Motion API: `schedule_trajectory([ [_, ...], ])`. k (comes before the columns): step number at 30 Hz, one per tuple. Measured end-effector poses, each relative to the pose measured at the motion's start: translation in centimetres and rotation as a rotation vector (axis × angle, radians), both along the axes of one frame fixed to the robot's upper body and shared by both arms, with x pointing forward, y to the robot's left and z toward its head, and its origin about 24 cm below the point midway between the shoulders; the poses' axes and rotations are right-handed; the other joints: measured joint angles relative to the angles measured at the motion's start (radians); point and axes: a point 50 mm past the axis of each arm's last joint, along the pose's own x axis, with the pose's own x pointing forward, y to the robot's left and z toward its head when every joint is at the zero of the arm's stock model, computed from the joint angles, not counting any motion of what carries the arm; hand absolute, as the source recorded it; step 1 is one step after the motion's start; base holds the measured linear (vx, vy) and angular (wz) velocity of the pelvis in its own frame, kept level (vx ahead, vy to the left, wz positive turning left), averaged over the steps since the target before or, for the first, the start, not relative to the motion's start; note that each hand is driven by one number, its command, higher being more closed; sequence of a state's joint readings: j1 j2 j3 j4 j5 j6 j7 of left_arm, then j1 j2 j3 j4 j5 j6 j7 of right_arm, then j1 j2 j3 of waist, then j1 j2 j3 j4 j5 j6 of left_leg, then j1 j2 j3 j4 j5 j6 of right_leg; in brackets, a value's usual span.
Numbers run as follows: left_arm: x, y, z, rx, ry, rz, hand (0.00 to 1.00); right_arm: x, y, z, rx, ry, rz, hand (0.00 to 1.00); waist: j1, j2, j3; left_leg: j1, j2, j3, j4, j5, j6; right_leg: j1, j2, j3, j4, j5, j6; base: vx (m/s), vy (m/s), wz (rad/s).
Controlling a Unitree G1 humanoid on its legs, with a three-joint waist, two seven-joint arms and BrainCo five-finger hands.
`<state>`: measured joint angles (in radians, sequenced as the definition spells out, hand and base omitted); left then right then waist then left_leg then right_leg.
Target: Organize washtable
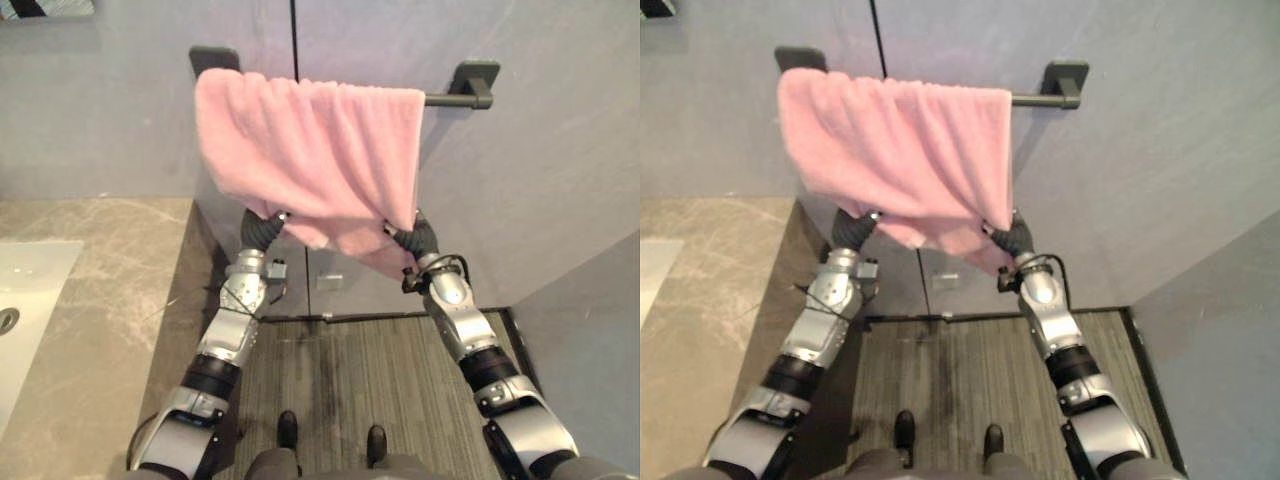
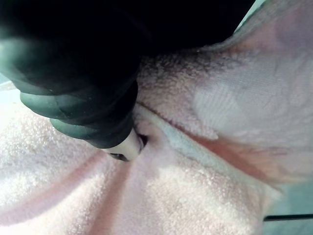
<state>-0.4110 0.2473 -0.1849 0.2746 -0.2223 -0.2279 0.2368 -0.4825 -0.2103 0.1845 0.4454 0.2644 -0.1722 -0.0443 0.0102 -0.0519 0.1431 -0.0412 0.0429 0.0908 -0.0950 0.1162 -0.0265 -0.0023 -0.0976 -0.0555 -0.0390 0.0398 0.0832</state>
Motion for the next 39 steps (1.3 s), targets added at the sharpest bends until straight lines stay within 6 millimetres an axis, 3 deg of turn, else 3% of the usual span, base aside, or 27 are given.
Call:
schedule_trajectory([
  [9,0.1,0.5,0.1,-0.011,0.002,0.026,0.0,-0.2,-1.8,-0.6,0.043,0.021,-0.089,1.0,-0.003,-0.001,-0.023,-0.001,-0.007,0.0,0.0,0.0,0.0,0.002,-0.007,0.0,-0.008,0.003,0.004,0.0,0.0,0.0],
  [10,0.1,0.7,0.1,-0.015,0.0,0.035,1.0,-0.3,-1.9,-0.7,0.045,0.023,-0.095,1.0,-0.005,-0.001,-0.024,-0.001,-0.007,0.0,0.0,0.0,0.0,0.002,-0.007,0.0,-0.008,0.003,0.004,0.0,0.0,0.0],
  [20,-0.1,1.8,-0.5,-0.023,0.024,0.072,1.0,-0.4,-3.8,-1.5,0.067,0.058,-0.186,1.0,-0.024,-0.002,-0.045,0.0,-0.007,0.003,0.0,0.0,0.0,0.001,-0.008,0.003,-0.008,0.006,0.007,0.0,0.0,0.0],
  [31,0.0,2.0,-1.6,-0.011,0.077,0.08,1.0,-0.4,-4.0,-2.2,0.061,0.089,-0.193,1.0,-0.025,-0.005,-0.062,-0.001,-0.008,0.011,-0.005,0.0,0.0,-0.003,-0.009,0.01,-0.016,0.011,0.008,0.0,0.0,-0.01],
  [32,0.0,2.0,-1.6,-0.01,0.081,0.079,0.0,-0.3,-4.0,-2.3,0.06,0.094,-0.193,1.0,-0.025,-0.007,-0.063,-0.001,-0.008,0.012,-0.006,0.0,0.0,-0.003,-0.009,0.011,-0.016,0.011,0.008,0.0,0.0,-0.03],
  [33,0.1,2.0,-1.7,-0.009,0.084,0.079,0.0,-0.3,-4.0,-2.4,0.059,0.095,-0.193,1.0,-0.025,-0.008,-0.064,-0.001,-0.008,0.013,-0.006,0.0,0.0,-0.003,-0.009,0.012,-0.016,0.011,0.008,0.0,0.0,0.0],
  [34,0.1,2.0,-1.8,-0.008,0.088,0.079,0.0,-0.3,-4.0,-2.4,0.059,0.097,-0.193,0.0,-0.025,-0.01,-0.065,-0.001,-0.008,0.014,-0.006,0.0,0.0,-0.004,-0.009,0.012,-0.016,0.011,0.008,0.0,0.0,0.0],
  [39,0.1,2.2,-2.4,0.001,0.114,0.078,0.0,-0.3,-4.1,-3.0,0.054,0.123,-0.198,0.0,-0.026,-0.012,-0.066,-0.001,-0.008,0.024,-0.005,0.0,0.0,-0.007,-0.009,0.024,-0.016,0.017,0.009,0.0,0.004,-0.06],
])
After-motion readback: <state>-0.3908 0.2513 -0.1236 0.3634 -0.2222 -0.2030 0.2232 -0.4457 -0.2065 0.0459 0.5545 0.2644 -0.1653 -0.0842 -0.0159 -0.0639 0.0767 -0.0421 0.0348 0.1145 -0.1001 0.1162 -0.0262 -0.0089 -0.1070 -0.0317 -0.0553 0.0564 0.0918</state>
